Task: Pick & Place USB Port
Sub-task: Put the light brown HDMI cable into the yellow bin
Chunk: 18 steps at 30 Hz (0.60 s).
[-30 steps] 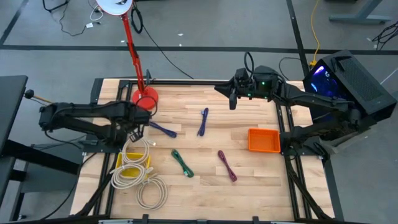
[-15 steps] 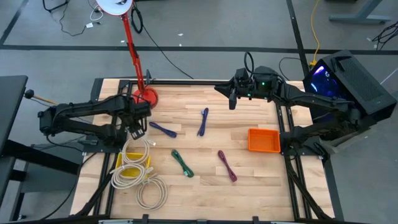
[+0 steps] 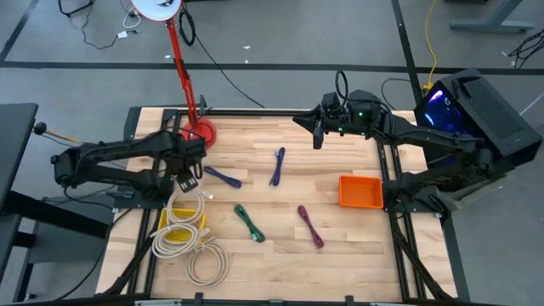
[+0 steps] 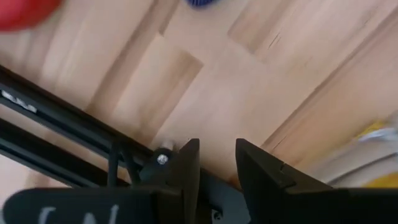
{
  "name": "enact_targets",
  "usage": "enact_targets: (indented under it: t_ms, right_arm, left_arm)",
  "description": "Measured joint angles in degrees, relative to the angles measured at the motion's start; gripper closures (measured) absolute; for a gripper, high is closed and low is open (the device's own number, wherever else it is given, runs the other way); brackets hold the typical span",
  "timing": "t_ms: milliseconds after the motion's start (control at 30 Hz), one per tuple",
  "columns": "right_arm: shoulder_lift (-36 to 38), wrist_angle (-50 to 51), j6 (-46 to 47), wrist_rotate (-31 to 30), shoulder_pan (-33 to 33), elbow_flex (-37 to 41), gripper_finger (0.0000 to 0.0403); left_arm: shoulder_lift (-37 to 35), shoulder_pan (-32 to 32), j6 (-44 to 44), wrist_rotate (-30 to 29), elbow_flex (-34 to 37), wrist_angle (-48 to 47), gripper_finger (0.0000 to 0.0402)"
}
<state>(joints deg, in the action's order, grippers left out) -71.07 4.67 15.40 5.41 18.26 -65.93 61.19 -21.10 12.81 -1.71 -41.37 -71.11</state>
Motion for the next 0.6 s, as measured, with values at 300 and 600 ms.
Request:
enact_targets:
  t_ms: [300,600]
  right_arm:
    - [0.0,-2.4,0.0,-0.4,0.0,0.0,0.0332]
    - [0.0,-2.9,0.0,-0.4,0.0,0.0,0.0332]
  left_arm:
    - [1.2,0.0,-1.2,4.5,2.9,4.4,0.0294]
    - [4.2,-0.1,-9.9,17.8,2.9,4.3,0.0294]
